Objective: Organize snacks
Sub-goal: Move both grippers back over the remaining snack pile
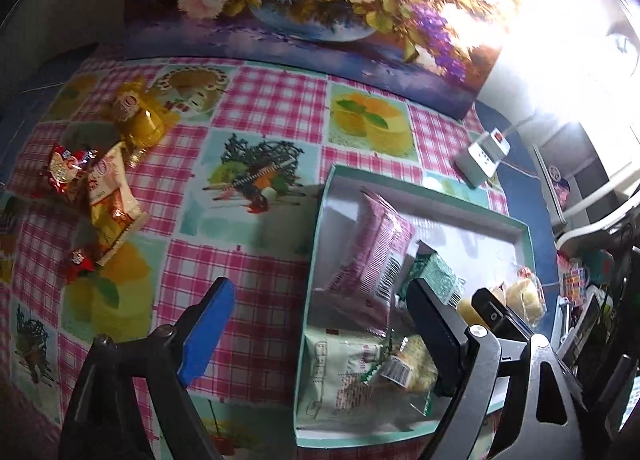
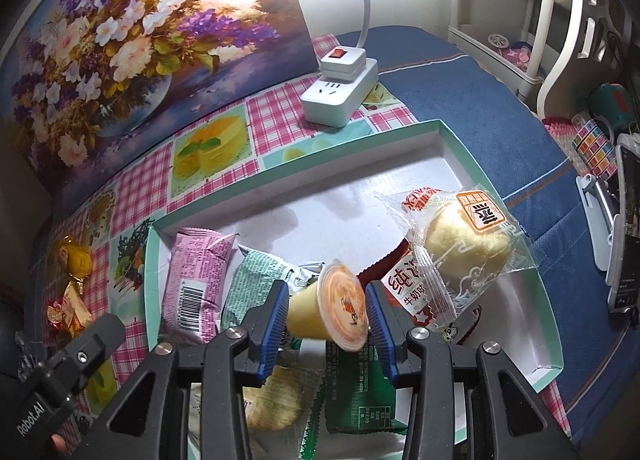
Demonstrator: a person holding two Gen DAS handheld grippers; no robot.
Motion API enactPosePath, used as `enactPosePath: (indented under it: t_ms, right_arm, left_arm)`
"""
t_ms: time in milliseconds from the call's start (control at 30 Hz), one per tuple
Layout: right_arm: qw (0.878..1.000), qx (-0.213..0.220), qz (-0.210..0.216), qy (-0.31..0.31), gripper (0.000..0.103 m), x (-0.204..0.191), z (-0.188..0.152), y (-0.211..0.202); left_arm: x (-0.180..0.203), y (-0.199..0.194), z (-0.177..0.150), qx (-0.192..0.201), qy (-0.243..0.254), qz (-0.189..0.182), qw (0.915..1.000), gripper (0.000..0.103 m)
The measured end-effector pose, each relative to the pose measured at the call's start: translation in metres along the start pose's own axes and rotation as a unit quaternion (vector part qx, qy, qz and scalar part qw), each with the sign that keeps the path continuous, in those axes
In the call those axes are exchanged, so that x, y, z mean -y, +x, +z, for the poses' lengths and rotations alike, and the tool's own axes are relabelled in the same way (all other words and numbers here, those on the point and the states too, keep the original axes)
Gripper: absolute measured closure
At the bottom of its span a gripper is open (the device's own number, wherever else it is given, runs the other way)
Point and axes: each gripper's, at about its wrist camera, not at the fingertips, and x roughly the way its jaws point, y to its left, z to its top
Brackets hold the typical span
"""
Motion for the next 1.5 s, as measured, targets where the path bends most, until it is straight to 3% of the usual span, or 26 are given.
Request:
enactPosePath:
  t_ms: [133, 233, 333, 400, 667, 733, 867, 1000, 1200, 1267, 1400, 1500]
  right_arm:
    - [1.0, 0.01, -0.006, -0.016, 0.058, -0.009, 0.0, -0.006]
    - [0.999, 0.015, -0.009, -0.035, 0.041, -0.019, -0.001, -0.006]
    - [0.998, 0.015, -0.005, -0.056, 0.036, -0.03, -0.004, -0.005]
    - [0.998, 0.016, -0.005, -0.065, 0.026, -0.036, -0.006, -0.004]
    - [0.995, 0.026, -0.006, -0.092, 0.017, -0.049, -0.011, -0.003]
    - [0.995, 0.029, -0.006, -0.097, 0.015, -0.052, -0.012, -0.003]
    - [0.993, 0.03, -0.005, -0.11, 0.001, -0.058, -0.015, -0.001]
    - [0.992, 0.034, -0.001, -0.121, 0.0, -0.068, -0.018, -0.001]
    - [0.989, 0.058, 0.031, -0.132, 0.0, -0.089, -0.018, -0.008]
    - [0.988, 0.068, 0.044, -0.133, 0.0, -0.099, -0.018, -0.012]
    - [0.984, 0.082, 0.07, -0.144, 0.0, -0.123, -0.02, -0.016]
    - [0.979, 0.081, 0.079, -0.17, 0.0, -0.144, -0.025, -0.015]
  left_arm:
    - [-0.011, -0.002, 0.004, 0.013, -0.013, 0.02, 0.9996, 0.012]
    - [-0.024, -0.006, 0.007, 0.028, -0.027, 0.041, 0.9984, 0.011]
    - [-0.038, -0.01, 0.011, 0.044, -0.04, 0.057, 0.9966, 0.01]
    - [-0.047, -0.012, 0.013, 0.056, -0.054, 0.074, 0.9942, 0.01]
    - [-0.078, -0.028, 0.019, 0.085, -0.085, 0.137, 0.9832, 0.01]
    - [-0.083, -0.03, 0.019, 0.09, -0.095, 0.139, 0.9816, 0.01]
    - [-0.093, -0.03, 0.022, 0.084, -0.115, 0.128, 0.9814, 0.01]
    - [-0.104, -0.029, 0.025, 0.077, -0.128, 0.131, 0.98, 0.01]
    - [-0.136, -0.04, 0.029, 0.107, -0.164, 0.094, 0.9761, 0.01]
    - [-0.147, -0.043, 0.029, 0.113, -0.172, 0.1, 0.9734, 0.01]
    - [-0.174, -0.045, 0.027, 0.118, -0.176, 0.15, 0.9658, 0.01]
    - [-0.196, -0.044, 0.025, 0.114, -0.198, 0.15, 0.9619, 0.01]
